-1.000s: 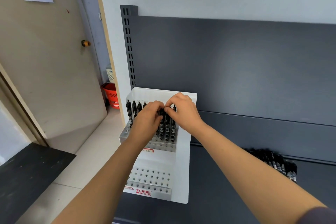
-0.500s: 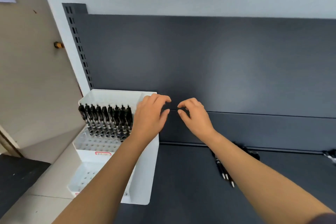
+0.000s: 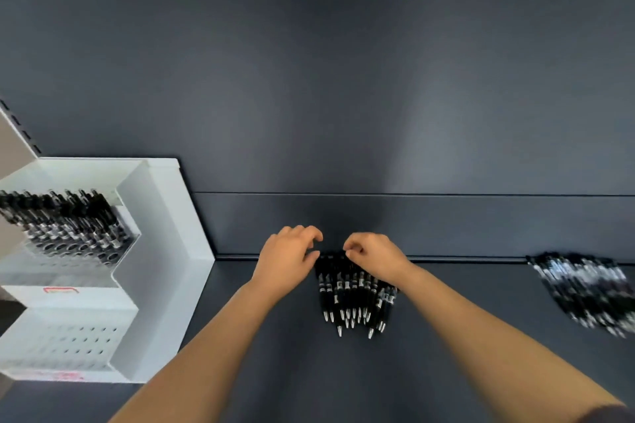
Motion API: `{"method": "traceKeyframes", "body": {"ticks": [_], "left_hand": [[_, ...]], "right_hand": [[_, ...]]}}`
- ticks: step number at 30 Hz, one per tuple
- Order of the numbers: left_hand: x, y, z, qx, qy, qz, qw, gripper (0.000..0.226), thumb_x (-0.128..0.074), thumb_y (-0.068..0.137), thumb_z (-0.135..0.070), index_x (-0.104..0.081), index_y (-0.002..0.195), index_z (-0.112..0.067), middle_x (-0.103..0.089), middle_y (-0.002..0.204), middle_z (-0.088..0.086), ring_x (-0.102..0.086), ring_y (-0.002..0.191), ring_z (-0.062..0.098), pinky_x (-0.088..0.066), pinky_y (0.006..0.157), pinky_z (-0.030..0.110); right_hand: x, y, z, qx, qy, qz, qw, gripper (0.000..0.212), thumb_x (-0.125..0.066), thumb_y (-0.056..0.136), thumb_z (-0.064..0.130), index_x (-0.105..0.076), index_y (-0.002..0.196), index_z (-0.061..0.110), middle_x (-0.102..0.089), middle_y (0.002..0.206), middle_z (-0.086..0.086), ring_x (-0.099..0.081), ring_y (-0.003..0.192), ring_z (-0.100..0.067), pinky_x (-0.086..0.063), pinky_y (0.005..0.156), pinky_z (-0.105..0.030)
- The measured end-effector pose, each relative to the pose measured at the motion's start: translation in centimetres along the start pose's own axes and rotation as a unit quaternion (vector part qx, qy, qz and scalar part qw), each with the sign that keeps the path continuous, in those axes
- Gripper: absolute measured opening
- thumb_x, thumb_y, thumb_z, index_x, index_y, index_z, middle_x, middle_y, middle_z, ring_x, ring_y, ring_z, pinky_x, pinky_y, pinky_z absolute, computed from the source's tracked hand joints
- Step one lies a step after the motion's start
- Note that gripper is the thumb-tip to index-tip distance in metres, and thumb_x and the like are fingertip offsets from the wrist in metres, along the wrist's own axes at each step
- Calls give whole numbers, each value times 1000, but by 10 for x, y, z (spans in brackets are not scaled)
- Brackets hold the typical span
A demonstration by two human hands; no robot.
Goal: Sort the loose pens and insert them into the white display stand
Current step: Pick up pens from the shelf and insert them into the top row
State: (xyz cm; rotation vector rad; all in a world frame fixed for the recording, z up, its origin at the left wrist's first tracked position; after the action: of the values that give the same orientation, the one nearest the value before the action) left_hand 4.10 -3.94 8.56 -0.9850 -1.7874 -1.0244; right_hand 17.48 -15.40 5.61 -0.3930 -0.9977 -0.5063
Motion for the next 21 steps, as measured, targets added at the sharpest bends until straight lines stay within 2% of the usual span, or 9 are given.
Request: {"method": "traceKeyframes", "body": {"ticks": [3, 6, 11, 16, 19, 21], "left_hand": [[-28, -4, 2, 29, 16, 62, 998, 26, -51, 92, -29, -52, 118, -26, -59, 106, -8, -51, 102, 17, -40, 85, 30], [-50, -8, 8, 63, 24, 128, 990, 28, -51, 91, -29, -52, 119, -25, -60, 108, -6, -52, 106, 19, -41, 86, 32], [-76, -7, 21, 126, 13, 209, 970, 32, -51, 91, -29, -51, 122, -23, -61, 117, -4, -53, 113, 19, -44, 89, 34], [-90, 1, 33, 193, -39, 231, 953, 38, -51, 91, -28, -45, 128, -20, -60, 115, 4, -55, 109, 24, -47, 89, 37], [-98, 7, 39, 217, -69, 235, 945, 46, -53, 90, -27, -39, 133, -18, -59, 118, 10, -54, 112, 27, -46, 92, 39], [-101, 11, 40, 226, -80, 228, 944, 49, -53, 89, -25, -37, 135, -16, -59, 117, 12, -54, 111, 29, -47, 89, 38]], "right_hand": [[-12, -1, -17, -22, 6, 48, 999, 18, -54, 93, 27, -64, 107, 23, -67, 102, 3, -61, 95, -15, -50, 83, -32], [-23, 4, -26, -33, 8, 70, 997, 18, -54, 93, 27, -64, 106, 21, -68, 104, 1, -62, 97, -18, -51, 85, -35], [-38, 22, -23, -60, -45, 46, 996, 27, -53, 93, 31, -62, 115, 20, -59, 119, -4, -56, 110, -25, -49, 89, -38], [-56, 39, -15, -112, -143, 45, 982, 45, -59, 87, 47, -56, 120, 17, -48, 125, -6, -49, 116, -30, -41, 90, -41], [-66, 48, -9, -136, -164, 40, 976, 46, -60, 85, 45, -56, 120, 16, -46, 127, -5, -46, 117, -29, -37, 91, -41], [-69, 51, -7, -154, -146, 36, 977, 44, -60, 84, 43, -56, 119, 17, -46, 126, -5, -47, 117, -29, -37, 91, -41]]}}
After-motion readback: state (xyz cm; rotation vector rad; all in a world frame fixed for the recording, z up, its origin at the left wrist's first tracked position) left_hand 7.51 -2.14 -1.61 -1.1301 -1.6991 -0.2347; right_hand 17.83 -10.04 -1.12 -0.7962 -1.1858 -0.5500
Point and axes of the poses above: each hand's wrist, its own y-axis towards the middle knuckle, its own x-axis out of the back of the hand, z = x × y, the point moved 4 cm from there along y, towards the middle knuckle
